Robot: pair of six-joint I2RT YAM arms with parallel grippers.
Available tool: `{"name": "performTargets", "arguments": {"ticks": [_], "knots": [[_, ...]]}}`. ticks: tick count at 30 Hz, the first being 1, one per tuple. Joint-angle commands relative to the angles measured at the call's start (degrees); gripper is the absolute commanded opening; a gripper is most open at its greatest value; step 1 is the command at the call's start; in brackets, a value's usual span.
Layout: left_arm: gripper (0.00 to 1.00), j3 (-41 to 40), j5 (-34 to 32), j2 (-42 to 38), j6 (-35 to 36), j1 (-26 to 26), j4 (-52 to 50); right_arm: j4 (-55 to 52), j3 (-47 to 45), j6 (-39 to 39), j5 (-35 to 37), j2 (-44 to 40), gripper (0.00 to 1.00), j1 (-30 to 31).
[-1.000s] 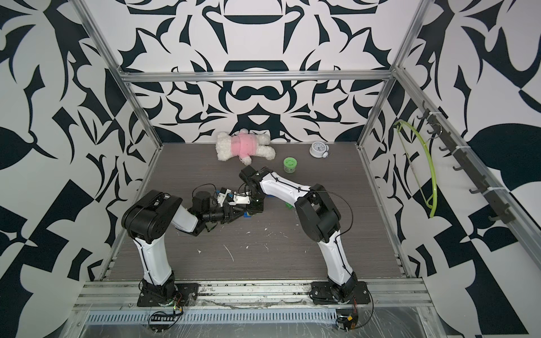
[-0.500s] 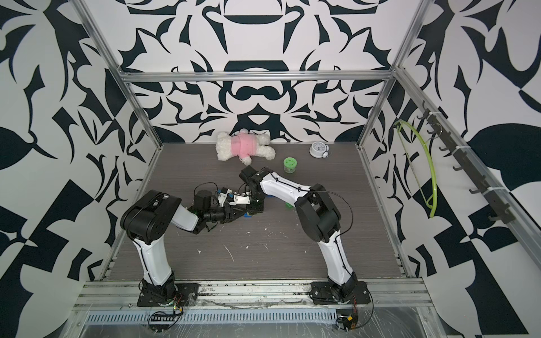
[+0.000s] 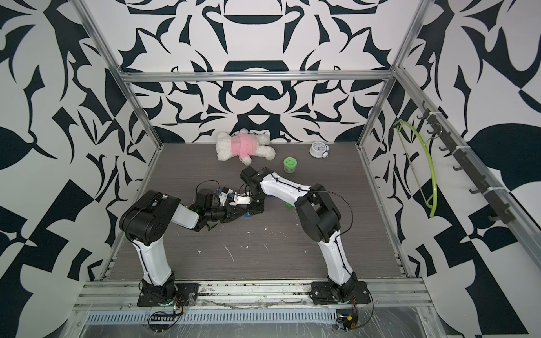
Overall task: Assemble the letter y with lego
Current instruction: Assemble the lego brick with the lego brick.
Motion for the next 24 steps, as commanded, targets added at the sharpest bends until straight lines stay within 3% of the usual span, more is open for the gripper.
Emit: {"name": "performTargets", "arguments": {"ticks": [1, 9, 14, 24], "knots": [[0.27, -3.1, -10.6, 6.2, 3.9, -1.5, -19.0, 1.6, -1.2, -0.1, -2.5, -0.2, 0.38, 0.9], [0.26, -2.8, -11.0, 6.1, 4.3, -1.6, -20.0, 1.9, -1.0, -0.2, -2.0, -1.3, 0.4, 0.9], [0.26, -2.7, -11.2, 6.0, 4.5, -1.7, -20.4, 3.3, -1.7, -0.1, -1.9, -3.2, 0.47, 0.9], [0.26, -2.5, -11.3, 6.0, 4.8, -1.7, -20.6, 11.2, -8.0, 3.9, -5.4, -9.6, 0.53, -0.7]]}}
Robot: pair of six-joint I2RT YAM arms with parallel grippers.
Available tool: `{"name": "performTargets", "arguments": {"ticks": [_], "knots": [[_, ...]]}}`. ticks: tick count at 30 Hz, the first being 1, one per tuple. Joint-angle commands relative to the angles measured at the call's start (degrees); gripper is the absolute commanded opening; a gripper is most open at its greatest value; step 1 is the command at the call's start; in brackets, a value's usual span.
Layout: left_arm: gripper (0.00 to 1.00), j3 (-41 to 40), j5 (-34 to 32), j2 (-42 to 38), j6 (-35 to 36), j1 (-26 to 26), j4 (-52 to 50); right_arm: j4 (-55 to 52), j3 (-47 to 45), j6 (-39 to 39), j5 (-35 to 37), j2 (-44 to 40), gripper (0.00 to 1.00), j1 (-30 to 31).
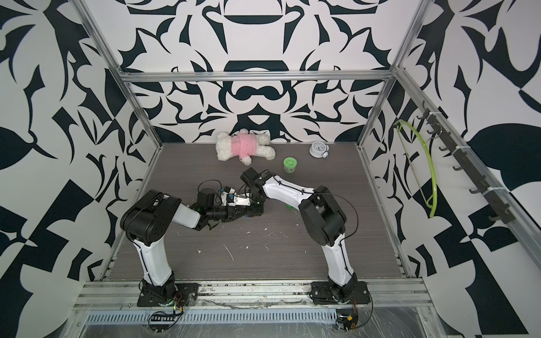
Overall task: Assemble the letter y with lego
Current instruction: Assemble the lego brick with the lego brick.
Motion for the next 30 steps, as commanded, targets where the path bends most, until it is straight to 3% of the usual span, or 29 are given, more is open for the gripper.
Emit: {"name": "performTargets", "arguments": {"ticks": [1, 5, 9, 13, 20, 25, 30], "knots": [[0.26, -3.5, -10.8, 5.9, 2.3, -0.8, -19.5, 5.1, -2.1, 3.5, -3.9, -4.8, 0.54, -1.2], [0.26, -3.6, -11.0, 5.7, 2.5, -0.8, -19.5, 10.6, -6.1, 12.5, -7.0, -8.6, 0.54, -4.1], [0.26, -3.5, -11.1, 5.5, 2.6, -0.8, -19.6, 19.5, -12.8, 31.8, -11.0, -14.4, 0.55, -10.0], [0.26, -3.5, -11.2, 5.4, 2.8, -0.8, -19.7, 19.4, -16.0, 54.9, -12.2, -17.9, 0.55, -15.9], [0.26, -3.5, -11.1, 5.4, 2.8, -0.8, -19.8, 24.0, -24.4, 76.5, -15.1, -21.6, 0.55, -17.3], [0.27, -3.5, -11.1, 5.4, 2.8, -0.8, -19.8, 28.1, -28.3, 84.1, -17.1, -20.9, 0.56, -16.8], [0.27, -3.4, -11.2, 5.4, 2.9, -0.8, -19.9, 30.7, -29.2, 86.5, -18.9, -19.7, 0.57, -15.4]]}}
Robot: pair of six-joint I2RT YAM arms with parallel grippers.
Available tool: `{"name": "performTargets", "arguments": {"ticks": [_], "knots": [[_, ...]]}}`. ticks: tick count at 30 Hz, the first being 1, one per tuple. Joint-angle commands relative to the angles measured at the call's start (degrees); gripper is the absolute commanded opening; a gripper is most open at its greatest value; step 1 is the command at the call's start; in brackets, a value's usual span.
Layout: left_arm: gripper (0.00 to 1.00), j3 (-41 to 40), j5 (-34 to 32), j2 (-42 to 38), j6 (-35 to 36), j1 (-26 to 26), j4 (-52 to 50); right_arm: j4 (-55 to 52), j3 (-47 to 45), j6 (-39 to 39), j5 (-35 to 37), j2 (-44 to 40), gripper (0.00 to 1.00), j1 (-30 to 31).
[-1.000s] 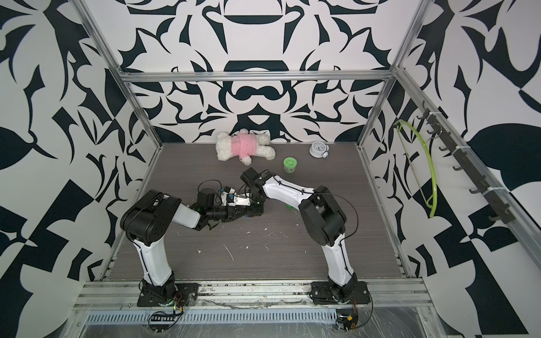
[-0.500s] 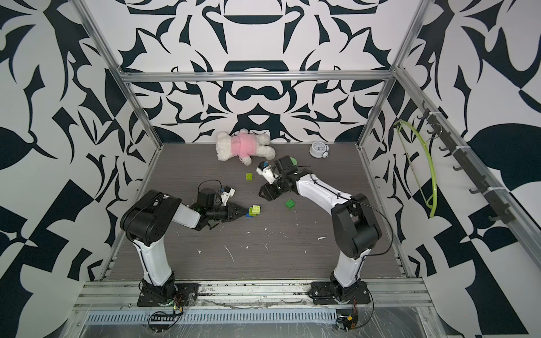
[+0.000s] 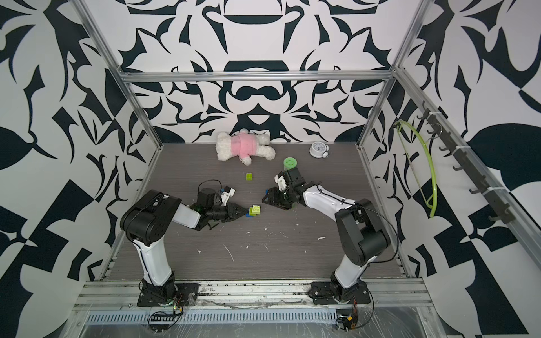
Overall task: Assemble the letter y with lego
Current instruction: Assemble the lego brick with the lego brick, then adjust the lego brick at the center of the board.
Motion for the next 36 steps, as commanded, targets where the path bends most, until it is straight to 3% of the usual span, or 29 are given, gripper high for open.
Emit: {"name": "performTargets", "arguments": {"ticks": [1, 22, 36], "knots": [[0.27, -3.5, -11.1, 5.5, 2.2, -0.7, -19.6, 4.4, 0.4, 4.7, -2.5, -0.1, 0.57, 1.0], [0.29, -3.1, -10.6, 4.9, 2.4, -0.7, -19.9, 10.6, -0.6, 8.8, -4.7, 4.7, 0.56, 4.5], [0.37, -3.0, -10.1, 2.9, 2.0, -0.7, -20.3, 11.5, -0.9, 9.7, -5.1, 4.3, 0.54, 4.5]]}}
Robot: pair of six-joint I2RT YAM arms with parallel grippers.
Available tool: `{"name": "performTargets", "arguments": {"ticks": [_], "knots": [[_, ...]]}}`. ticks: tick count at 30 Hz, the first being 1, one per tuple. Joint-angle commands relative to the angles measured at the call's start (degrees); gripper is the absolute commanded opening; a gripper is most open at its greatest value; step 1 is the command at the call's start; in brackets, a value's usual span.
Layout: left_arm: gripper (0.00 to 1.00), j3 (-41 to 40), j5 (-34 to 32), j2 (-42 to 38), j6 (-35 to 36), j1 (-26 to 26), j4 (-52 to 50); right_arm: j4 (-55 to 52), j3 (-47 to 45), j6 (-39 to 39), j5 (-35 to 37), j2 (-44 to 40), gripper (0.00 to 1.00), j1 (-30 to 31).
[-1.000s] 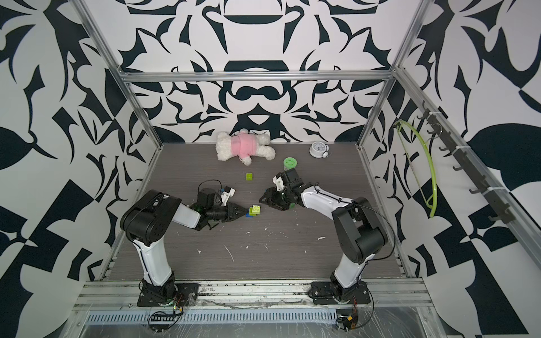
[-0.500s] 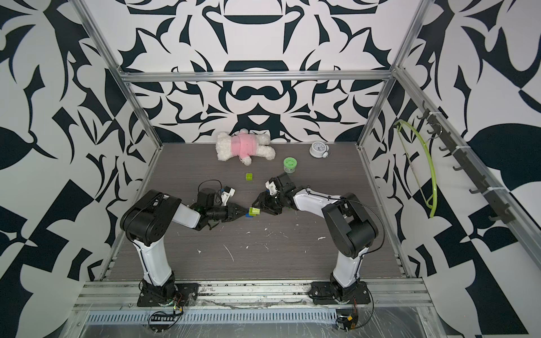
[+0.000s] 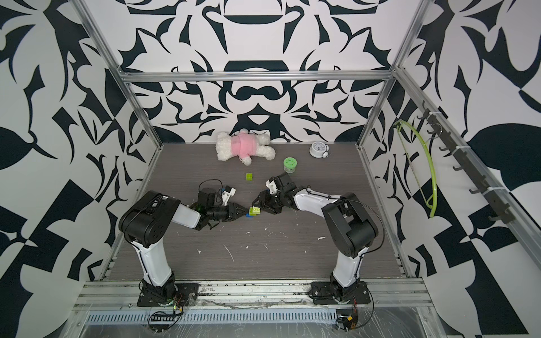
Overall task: Assemble the letter y with lego
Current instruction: Adjust the lego brick at the center of the board.
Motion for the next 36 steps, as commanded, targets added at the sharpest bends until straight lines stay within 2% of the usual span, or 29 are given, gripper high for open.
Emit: {"name": "performTargets", "arguments": {"ticks": [1, 15, 26, 36], "knots": [[0.39, -3.4, -9.4, 4.3, 0.8, -0.1, -18.5, 1.2, -0.3, 0.6, -0.9, -1.6, 0.54, 0.1], [0.55, -3.6, -8.7, 2.4, 0.3, 0.2, -18.4, 0.7, -0.6, 0.6, -0.8, -1.7, 0.54, 0.1], [0.63, -2.6, -8.0, -0.4, 2.3, 0.2, -24.5, 0.5, -0.9, 1.3, -0.4, -2.7, 0.54, 0.1], [0.62, 0.1, -8.8, 1.2, 3.8, -1.3, -28.6, 1.2, -0.9, 1.8, -0.9, -2.4, 0.54, 0.2]]}}
